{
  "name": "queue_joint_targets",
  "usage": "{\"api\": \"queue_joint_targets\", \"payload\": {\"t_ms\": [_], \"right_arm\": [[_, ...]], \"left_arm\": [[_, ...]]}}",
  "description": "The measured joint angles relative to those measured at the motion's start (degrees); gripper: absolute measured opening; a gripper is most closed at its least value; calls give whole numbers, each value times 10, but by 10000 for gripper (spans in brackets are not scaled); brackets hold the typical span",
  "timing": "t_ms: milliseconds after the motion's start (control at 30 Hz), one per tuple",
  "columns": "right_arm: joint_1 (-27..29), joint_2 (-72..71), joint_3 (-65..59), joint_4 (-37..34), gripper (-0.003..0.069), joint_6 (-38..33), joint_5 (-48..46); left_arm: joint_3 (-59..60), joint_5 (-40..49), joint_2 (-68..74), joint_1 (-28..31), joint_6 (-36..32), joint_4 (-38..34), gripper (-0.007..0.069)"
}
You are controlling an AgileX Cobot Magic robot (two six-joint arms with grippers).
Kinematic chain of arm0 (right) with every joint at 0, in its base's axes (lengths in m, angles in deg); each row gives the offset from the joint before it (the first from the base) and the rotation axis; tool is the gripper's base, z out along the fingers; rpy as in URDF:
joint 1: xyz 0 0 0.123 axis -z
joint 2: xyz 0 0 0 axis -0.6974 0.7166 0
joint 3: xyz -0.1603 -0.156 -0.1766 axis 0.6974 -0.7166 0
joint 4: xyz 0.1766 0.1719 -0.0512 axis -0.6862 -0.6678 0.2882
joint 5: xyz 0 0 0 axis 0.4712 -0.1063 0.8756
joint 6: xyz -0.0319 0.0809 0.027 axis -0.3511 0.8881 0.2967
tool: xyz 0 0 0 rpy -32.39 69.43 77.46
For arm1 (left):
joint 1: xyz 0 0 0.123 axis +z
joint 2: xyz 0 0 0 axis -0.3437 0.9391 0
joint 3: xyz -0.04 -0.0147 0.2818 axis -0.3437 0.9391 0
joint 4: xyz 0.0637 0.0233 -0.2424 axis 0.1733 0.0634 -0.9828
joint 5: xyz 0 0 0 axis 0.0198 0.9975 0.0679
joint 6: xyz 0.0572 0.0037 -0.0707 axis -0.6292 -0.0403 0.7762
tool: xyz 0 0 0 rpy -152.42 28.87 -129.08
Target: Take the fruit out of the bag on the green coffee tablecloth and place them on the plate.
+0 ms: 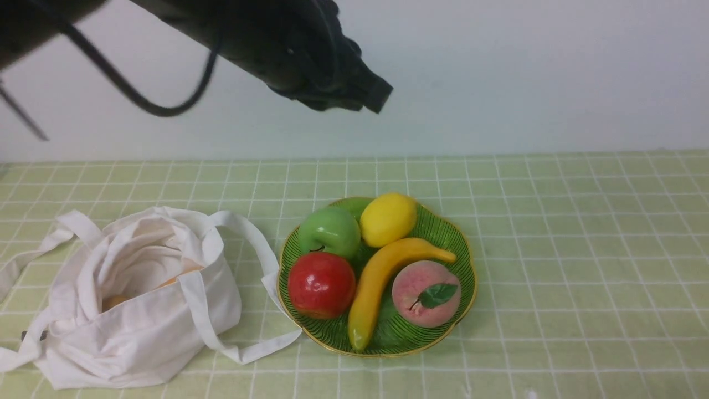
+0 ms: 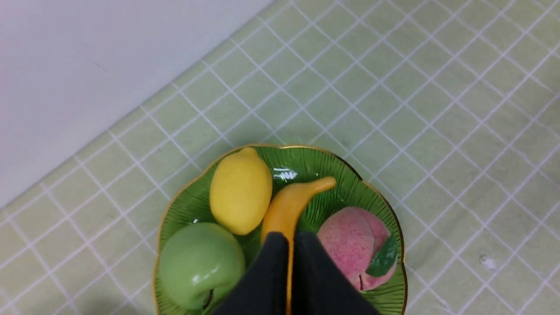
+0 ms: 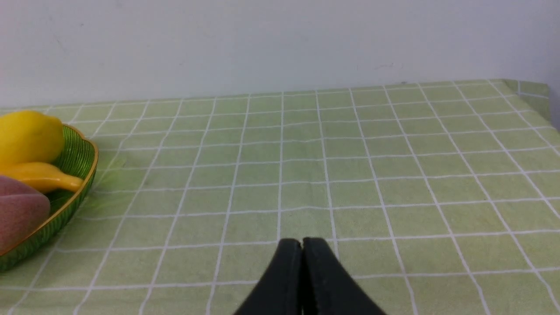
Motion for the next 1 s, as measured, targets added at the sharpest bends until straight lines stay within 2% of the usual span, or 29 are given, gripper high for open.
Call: {"api": "queue_joint_targets", "payload": {"t_ms": [133, 233, 300, 333, 500, 700, 1000], "right_arm": [[0, 0, 0, 0, -10, 0, 0], [0, 0, 0, 0, -10, 0, 0], [0, 0, 0, 0, -10, 0, 0], [0, 0, 0, 0, -10, 0, 0], [0, 0, 0, 0, -10, 0, 0], [0, 0, 0, 0, -10, 0, 0], [0, 0, 0, 0, -10, 0, 0]], "left_arm": [[55, -5, -87, 0, 59, 67, -8], [152, -31, -193, 0, 127, 137, -8], [180, -38, -233, 0, 148, 149, -8], [233, -46, -294, 0, 173, 160, -8], [365, -67, -434, 0, 218, 167, -8], [470, -70, -531, 0, 234, 155, -8], [519, -78, -629, 0, 235, 142, -8]]}}
